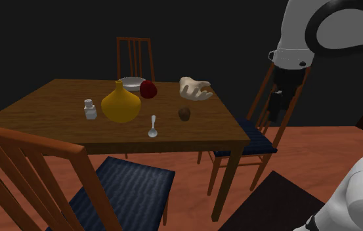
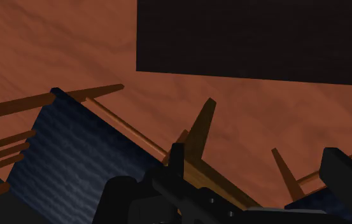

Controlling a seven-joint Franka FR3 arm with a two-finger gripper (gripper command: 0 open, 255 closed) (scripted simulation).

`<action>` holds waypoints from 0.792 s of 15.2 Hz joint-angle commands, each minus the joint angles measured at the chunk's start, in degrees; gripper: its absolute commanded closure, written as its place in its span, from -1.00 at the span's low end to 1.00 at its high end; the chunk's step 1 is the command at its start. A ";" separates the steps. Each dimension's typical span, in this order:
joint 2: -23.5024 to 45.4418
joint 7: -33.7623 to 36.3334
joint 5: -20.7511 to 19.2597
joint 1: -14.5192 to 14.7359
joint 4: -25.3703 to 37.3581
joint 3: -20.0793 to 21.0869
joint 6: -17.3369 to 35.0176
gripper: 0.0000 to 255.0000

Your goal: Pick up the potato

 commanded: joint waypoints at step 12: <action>23.22 17.54 2.94 -2.65 9.90 6.59 13.73 -1.00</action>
